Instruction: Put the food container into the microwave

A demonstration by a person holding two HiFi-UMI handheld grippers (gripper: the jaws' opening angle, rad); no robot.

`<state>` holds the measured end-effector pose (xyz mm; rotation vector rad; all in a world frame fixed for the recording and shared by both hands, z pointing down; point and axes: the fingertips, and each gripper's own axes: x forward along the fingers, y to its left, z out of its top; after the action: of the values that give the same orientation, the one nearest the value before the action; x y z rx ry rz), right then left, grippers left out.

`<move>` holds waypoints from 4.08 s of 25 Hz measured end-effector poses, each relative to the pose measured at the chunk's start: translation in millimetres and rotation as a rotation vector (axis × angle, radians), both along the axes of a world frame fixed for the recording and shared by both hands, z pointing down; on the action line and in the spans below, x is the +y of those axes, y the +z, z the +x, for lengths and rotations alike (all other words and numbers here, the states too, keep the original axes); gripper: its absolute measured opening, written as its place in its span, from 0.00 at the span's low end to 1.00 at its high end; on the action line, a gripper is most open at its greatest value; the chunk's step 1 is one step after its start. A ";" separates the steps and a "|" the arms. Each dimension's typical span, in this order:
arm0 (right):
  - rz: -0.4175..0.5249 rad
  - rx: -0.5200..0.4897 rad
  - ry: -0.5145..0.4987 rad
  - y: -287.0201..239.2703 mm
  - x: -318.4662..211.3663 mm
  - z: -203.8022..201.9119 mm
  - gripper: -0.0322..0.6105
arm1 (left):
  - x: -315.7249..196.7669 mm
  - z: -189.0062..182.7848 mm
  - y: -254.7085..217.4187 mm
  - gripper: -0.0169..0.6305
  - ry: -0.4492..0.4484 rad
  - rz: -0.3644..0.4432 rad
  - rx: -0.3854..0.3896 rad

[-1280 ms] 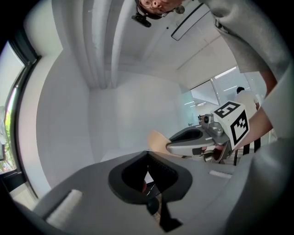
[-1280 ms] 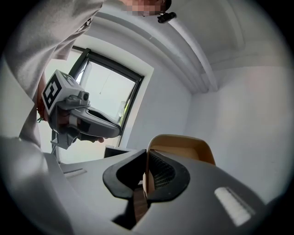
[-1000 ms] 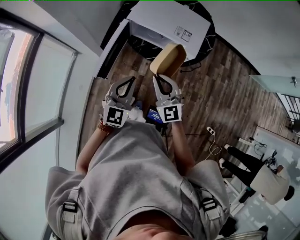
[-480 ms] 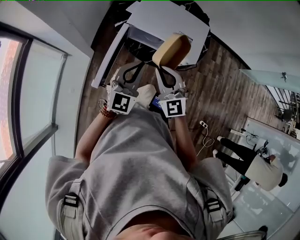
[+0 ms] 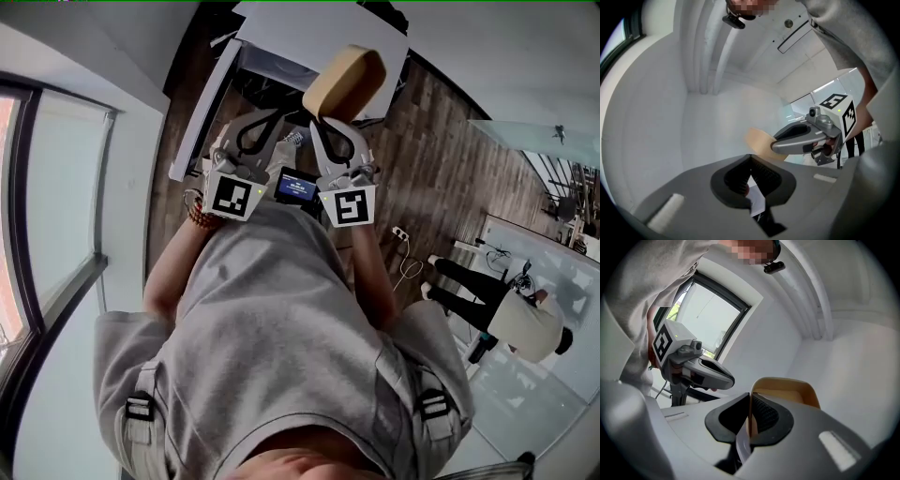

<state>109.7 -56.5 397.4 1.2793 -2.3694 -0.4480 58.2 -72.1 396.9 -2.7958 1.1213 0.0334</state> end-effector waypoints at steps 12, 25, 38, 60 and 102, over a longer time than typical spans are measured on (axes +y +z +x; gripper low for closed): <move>-0.005 0.084 -0.139 17.5 -4.9 -15.0 0.10 | -1.5 -26.2 13.9 0.02 -0.077 -0.039 -0.043; -0.069 0.385 -0.429 86.8 15.2 -48.1 0.11 | -5.8 -45.7 17.7 0.02 -0.130 -0.062 -0.045; -0.356 0.477 -0.692 168.9 40.7 -47.1 0.11 | -8.6 -40.7 39.9 0.02 -0.098 -0.096 -0.111; -0.471 0.469 -0.629 215.2 12.9 -45.3 0.11 | -5.1 -29.0 48.2 0.02 -0.024 -0.107 -0.160; -0.573 0.433 -0.435 256.6 -39.6 -33.9 0.11 | -8.9 -33.1 62.1 0.02 0.003 -0.147 -0.179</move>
<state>75.8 -96.0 654.0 0.3659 -2.1536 -0.1227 25.0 -81.0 459.1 -2.8564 1.1181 -0.3053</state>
